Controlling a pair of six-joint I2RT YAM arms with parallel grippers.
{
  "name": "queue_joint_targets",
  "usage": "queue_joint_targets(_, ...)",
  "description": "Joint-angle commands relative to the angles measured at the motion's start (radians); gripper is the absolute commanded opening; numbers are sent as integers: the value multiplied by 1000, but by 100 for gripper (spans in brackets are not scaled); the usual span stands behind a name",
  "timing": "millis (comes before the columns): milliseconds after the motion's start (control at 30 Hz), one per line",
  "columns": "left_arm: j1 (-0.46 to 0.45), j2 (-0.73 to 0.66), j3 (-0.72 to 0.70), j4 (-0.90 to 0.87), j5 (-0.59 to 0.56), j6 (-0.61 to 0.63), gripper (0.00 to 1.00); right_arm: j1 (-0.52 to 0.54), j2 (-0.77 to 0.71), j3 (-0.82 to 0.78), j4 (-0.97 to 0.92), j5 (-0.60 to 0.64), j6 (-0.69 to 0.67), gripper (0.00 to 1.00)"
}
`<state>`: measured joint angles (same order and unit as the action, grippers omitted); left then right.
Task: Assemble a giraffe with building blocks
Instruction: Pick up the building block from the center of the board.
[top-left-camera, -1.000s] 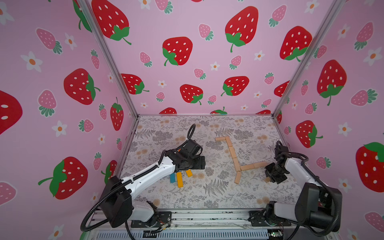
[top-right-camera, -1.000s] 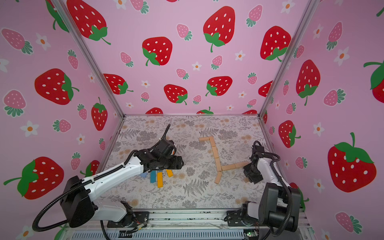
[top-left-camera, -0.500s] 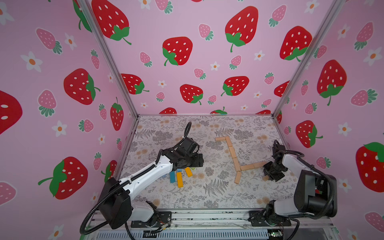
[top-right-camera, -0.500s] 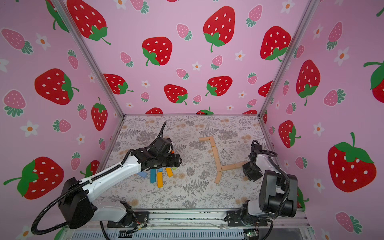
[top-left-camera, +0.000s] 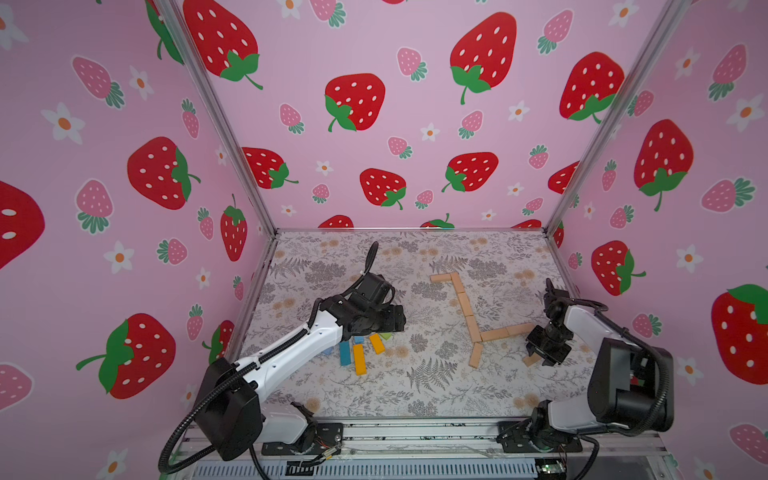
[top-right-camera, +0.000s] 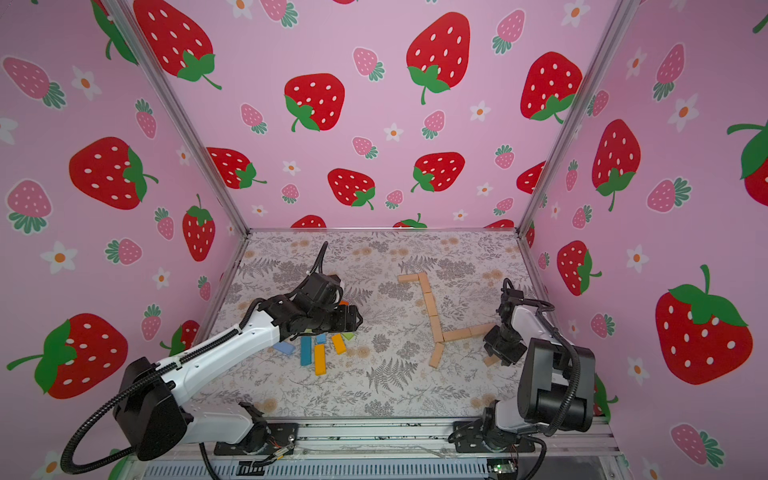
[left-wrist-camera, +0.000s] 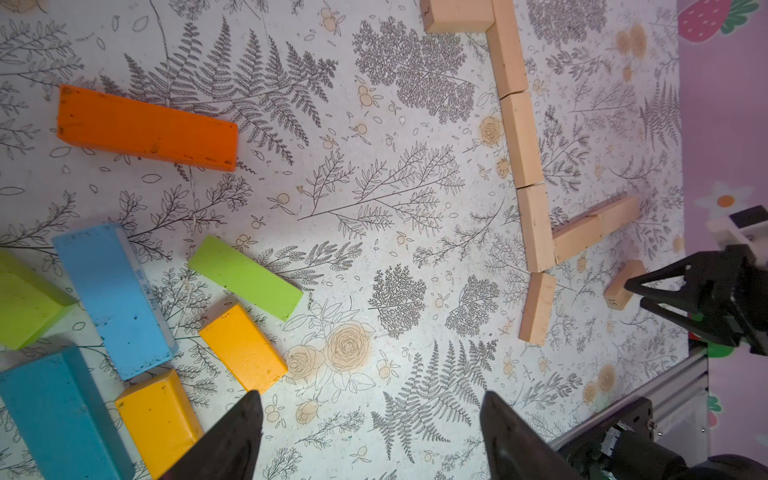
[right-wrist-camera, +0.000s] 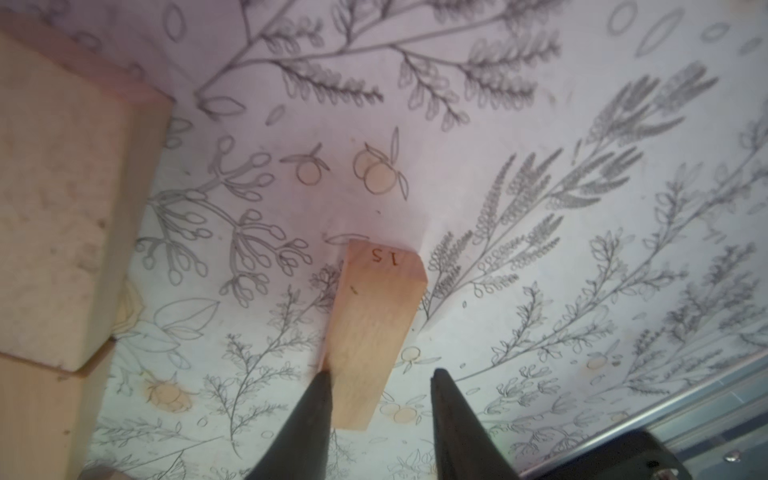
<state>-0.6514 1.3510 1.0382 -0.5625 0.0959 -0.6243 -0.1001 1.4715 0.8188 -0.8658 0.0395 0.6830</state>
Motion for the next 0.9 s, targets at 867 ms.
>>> queue_joint_targets(867, 38, -47, -34, 14, 21, 26, 83, -46, 72, -3, 36, -4, -6, 36)
